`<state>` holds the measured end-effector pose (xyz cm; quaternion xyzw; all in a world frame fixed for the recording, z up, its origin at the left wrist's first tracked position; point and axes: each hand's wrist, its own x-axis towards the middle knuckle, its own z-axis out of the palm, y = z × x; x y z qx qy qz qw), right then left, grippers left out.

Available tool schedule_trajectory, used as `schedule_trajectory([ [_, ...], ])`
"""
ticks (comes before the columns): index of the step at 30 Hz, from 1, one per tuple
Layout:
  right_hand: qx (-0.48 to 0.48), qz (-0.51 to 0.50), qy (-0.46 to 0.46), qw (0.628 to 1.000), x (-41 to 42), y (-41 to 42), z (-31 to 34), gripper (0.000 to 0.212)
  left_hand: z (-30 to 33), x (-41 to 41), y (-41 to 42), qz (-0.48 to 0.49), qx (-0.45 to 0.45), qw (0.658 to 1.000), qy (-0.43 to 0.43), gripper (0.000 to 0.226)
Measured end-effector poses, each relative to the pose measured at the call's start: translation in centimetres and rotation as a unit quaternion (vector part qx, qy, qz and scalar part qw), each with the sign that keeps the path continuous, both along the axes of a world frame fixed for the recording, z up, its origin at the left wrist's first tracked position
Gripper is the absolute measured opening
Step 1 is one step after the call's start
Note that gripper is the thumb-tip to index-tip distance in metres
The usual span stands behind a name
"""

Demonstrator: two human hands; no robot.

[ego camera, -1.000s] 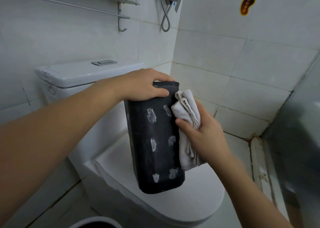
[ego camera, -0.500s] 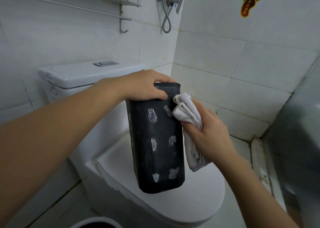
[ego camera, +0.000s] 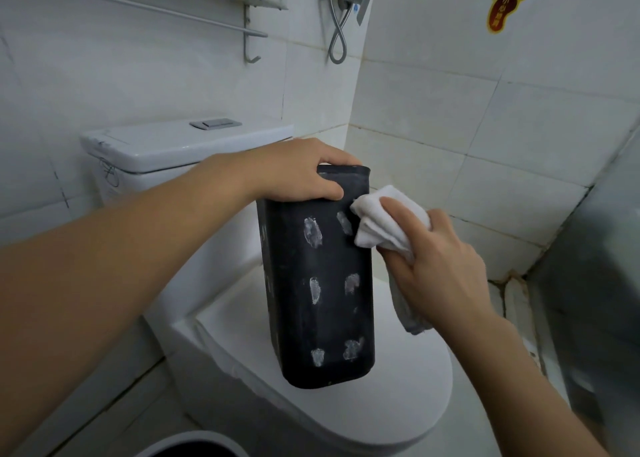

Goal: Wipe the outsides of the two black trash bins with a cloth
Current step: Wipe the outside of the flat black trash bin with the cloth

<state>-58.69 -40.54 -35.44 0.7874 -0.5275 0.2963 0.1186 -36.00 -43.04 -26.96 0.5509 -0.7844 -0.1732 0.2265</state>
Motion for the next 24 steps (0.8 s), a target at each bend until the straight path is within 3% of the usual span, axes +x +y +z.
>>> schedule_trajectory([
  [7,-0.013,0.089,0.054,0.995,1.1,2.2,-0.3,0.047,0.0,-0.1,-0.2,-0.001,0.000,1.000,-0.011,0.047],
  [17,-0.035,-0.009,0.002,0.999,0.3,0.5,-1.0,0.050,0.0,0.0,0.1,0.000,-0.006,1.000,-0.002,0.046],
  [24,-0.056,0.065,0.046,0.995,1.6,2.1,-1.4,0.052,-0.3,0.9,0.0,0.008,-0.002,1.000,0.015,0.046],
])
